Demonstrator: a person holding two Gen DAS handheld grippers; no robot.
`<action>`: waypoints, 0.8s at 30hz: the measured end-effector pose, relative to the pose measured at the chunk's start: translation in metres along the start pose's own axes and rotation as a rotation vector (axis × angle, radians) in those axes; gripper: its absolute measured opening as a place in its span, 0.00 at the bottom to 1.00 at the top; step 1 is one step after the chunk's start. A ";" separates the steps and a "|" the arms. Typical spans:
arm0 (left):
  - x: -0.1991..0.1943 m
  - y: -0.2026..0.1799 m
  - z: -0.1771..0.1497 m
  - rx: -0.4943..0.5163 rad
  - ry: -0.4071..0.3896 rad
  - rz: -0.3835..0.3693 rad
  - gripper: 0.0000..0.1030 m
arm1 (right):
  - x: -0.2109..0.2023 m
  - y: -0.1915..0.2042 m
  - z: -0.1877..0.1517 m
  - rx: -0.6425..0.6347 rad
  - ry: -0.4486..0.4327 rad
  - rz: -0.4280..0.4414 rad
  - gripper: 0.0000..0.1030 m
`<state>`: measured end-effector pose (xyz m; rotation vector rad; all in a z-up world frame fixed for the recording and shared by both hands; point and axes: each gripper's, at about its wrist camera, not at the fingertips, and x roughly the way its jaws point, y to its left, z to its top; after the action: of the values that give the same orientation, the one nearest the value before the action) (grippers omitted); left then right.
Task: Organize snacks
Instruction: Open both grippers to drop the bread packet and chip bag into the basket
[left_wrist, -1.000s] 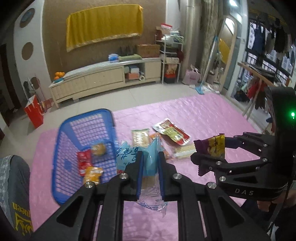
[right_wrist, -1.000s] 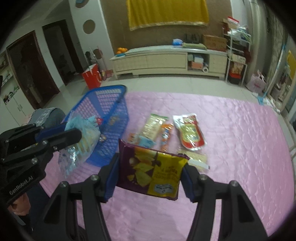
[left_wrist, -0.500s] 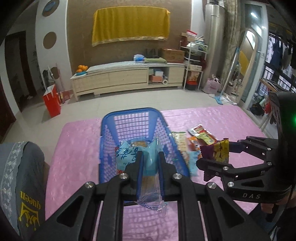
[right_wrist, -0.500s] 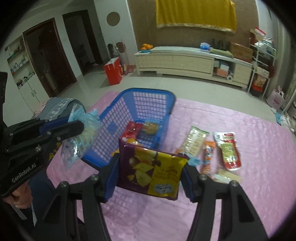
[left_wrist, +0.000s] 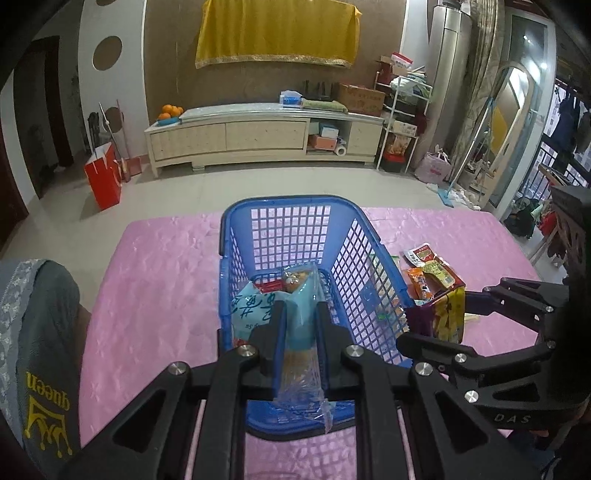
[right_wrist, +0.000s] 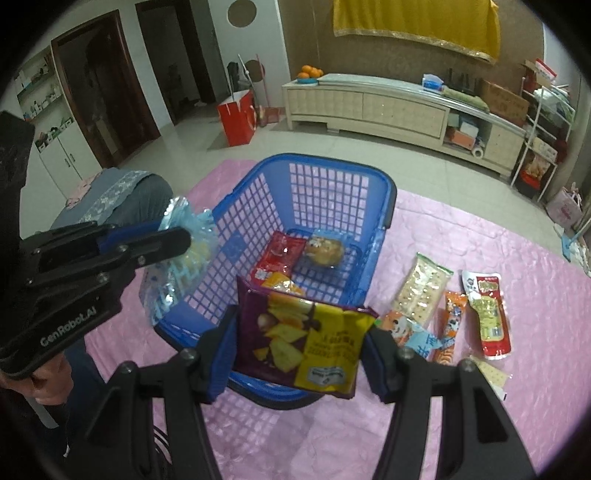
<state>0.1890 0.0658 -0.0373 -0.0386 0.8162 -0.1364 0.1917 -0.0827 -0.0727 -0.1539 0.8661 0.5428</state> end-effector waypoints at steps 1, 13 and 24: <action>0.004 0.000 0.000 0.007 0.007 0.006 0.14 | 0.001 -0.001 -0.001 0.002 0.003 -0.001 0.63; 0.007 -0.004 -0.007 0.026 0.016 0.044 0.57 | -0.008 -0.014 -0.004 0.022 0.004 -0.022 0.62; -0.023 0.007 -0.013 0.031 -0.002 0.065 0.65 | -0.019 -0.008 -0.001 0.003 -0.018 -0.010 0.62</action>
<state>0.1645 0.0757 -0.0303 0.0169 0.8120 -0.0872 0.1852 -0.0976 -0.0598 -0.1507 0.8485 0.5331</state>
